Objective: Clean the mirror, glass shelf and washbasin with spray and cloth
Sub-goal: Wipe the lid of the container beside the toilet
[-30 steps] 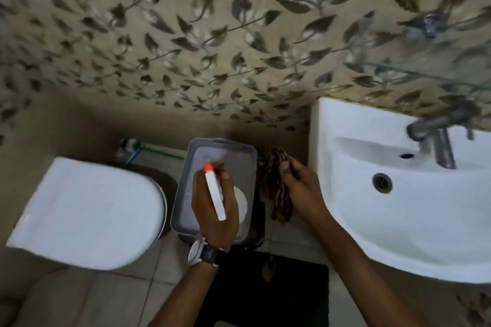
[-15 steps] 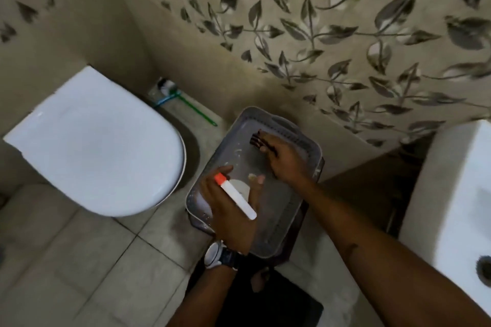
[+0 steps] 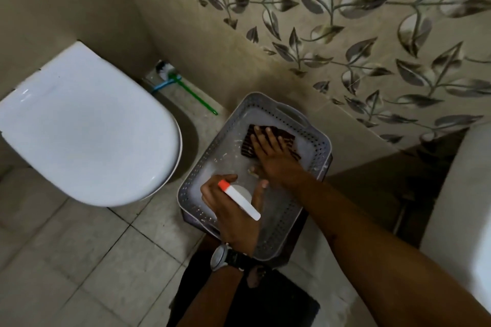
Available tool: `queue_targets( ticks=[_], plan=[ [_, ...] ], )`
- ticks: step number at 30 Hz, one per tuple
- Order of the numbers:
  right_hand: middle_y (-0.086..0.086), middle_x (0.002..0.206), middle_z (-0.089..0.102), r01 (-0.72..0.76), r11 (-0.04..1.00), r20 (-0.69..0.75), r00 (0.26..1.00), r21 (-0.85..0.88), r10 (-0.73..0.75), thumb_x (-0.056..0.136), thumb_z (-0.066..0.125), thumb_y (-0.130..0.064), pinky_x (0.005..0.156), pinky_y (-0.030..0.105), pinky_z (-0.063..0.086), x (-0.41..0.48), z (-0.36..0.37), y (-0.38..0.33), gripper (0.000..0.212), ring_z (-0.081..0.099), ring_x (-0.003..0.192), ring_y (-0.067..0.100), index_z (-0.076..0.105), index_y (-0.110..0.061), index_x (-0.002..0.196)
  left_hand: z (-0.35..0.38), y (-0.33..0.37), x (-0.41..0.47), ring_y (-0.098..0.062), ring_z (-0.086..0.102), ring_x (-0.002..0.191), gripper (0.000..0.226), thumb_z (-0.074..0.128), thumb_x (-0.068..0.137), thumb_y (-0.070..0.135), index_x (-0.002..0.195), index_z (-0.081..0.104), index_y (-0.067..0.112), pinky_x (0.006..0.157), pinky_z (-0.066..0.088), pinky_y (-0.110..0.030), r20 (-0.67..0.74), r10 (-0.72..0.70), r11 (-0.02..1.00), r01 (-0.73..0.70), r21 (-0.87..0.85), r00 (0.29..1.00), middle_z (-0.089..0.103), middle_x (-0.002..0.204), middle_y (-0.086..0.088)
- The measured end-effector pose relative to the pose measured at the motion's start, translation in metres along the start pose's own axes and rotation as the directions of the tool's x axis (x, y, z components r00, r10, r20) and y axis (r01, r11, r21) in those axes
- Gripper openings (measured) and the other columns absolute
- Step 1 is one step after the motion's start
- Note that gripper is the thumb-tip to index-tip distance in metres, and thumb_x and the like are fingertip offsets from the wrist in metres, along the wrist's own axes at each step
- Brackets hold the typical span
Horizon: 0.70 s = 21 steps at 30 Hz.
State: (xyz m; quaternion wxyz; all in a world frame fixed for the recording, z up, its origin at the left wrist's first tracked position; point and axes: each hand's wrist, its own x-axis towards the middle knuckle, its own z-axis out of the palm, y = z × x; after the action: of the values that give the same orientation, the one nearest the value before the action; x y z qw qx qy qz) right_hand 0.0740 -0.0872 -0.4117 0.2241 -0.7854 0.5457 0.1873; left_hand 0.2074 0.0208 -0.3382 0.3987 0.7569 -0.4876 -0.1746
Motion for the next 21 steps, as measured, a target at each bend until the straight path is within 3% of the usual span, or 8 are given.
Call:
queue_targets(
  ticks=[3, 8, 11, 13, 15, 18, 21],
  plan=[
    [0.004, 0.165, -0.029, -0.023, 1.0, 0.008, 1.0, 0.018, 0.023, 0.105, 0.03, -0.055, 0.123, 0.049, -0.013, 0.004, 0.002, -0.002, 0.081, -0.026, 0.152, 0.027, -0.016, -0.016, 0.159, 0.005, 0.005, -0.002, -0.022, 0.054, 0.095, 0.064, 0.078, 0.077, 0.059, 0.1, 0.064, 0.001, 0.092, 0.038, -0.025, -0.038, -0.033, 0.999, 0.033, 0.005, 0.999, 0.058, 0.1, -0.01],
    [0.005, 0.166, -0.026, -0.053, 0.999, 0.005, 0.999, -0.006, 0.053, 0.105, 0.028, -0.053, 0.123, 0.05, -0.014, 0.003, 0.004, -0.008, 0.078, -0.024, 0.153, 0.029, -0.015, -0.015, 0.159, 0.014, 0.016, 0.0, -0.015, 0.048, 0.092, 0.073, 0.064, 0.077, 0.074, 0.1, 0.057, 0.005, 0.088, 0.045, -0.036, -0.119, -0.15, 0.981, 0.132, -0.143, 0.982, 0.05, 0.102, 0.0],
    [0.005, 0.167, -0.024, -0.015, 1.0, 0.024, 1.0, 0.023, 0.014, 0.107, 0.027, -0.049, 0.125, 0.05, -0.009, 0.003, -0.004, -0.004, 0.073, -0.021, 0.154, 0.029, -0.012, -0.015, 0.159, 0.017, 0.02, -0.001, -0.021, 0.056, 0.091, 0.065, 0.075, 0.073, 0.074, 0.104, 0.051, 0.023, 0.08, 0.053, -0.05, -0.122, -0.239, 0.962, 0.218, -0.161, 0.963, 0.047, 0.105, 0.009],
    [0.004, 0.168, -0.022, 0.0, 0.998, 0.022, 1.0, 0.07, -0.002, 0.108, 0.027, -0.047, 0.126, 0.049, -0.007, 0.002, -0.009, 0.001, 0.071, -0.02, 0.155, 0.028, -0.009, -0.016, 0.16, 0.018, 0.016, -0.002, -0.023, 0.06, 0.093, 0.066, 0.087, 0.066, 0.062, 0.105, 0.051, 0.023, 0.081, 0.053, -0.05, -0.137, -0.21, 0.974, 0.195, -0.116, 0.968, 0.051, 0.104, 0.006],
    [0.004, 0.168, -0.02, 0.008, 0.996, 0.008, 1.0, 0.094, -0.009, 0.108, 0.028, -0.046, 0.126, 0.05, -0.004, -0.002, -0.013, 0.002, 0.07, -0.018, 0.155, 0.028, -0.006, -0.016, 0.161, 0.016, 0.008, -0.001, -0.024, 0.059, 0.098, 0.074, 0.092, 0.061, 0.055, 0.109, 0.057, 0.011, 0.087, 0.052, -0.05, -0.119, -0.162, 0.984, 0.151, -0.098, 0.979, 0.058, 0.105, -0.005],
    [0.003, 0.168, -0.02, -0.01, 0.993, -0.018, 1.0, 0.118, 0.012, 0.108, 0.028, -0.047, 0.126, 0.048, -0.007, -0.017, -0.015, -0.002, 0.07, -0.019, 0.155, 0.027, -0.007, -0.015, 0.161, 0.005, 0.002, -0.002, -0.029, 0.057, 0.114, 0.098, 0.091, 0.056, 0.061, 0.125, 0.059, -0.001, 0.096, 0.051, -0.053, 0.006, -0.12, 0.987, 0.12, -0.105, 0.993, 0.059, 0.122, -0.016],
    [0.003, 0.168, -0.019, -0.057, 0.963, -0.078, 0.994, 0.263, 0.08, 0.108, 0.028, -0.047, 0.124, 0.047, -0.009, -0.038, -0.029, -0.006, 0.071, -0.02, 0.155, 0.028, -0.008, -0.016, 0.161, -0.007, 0.002, 0.0, -0.038, 0.048, 0.138, 0.13, 0.098, 0.048, 0.056, 0.151, 0.039, 0.001, 0.108, 0.046, -0.06, 0.141, -0.107, 0.988, 0.121, -0.095, 0.984, 0.047, 0.149, -0.02]
  ],
)
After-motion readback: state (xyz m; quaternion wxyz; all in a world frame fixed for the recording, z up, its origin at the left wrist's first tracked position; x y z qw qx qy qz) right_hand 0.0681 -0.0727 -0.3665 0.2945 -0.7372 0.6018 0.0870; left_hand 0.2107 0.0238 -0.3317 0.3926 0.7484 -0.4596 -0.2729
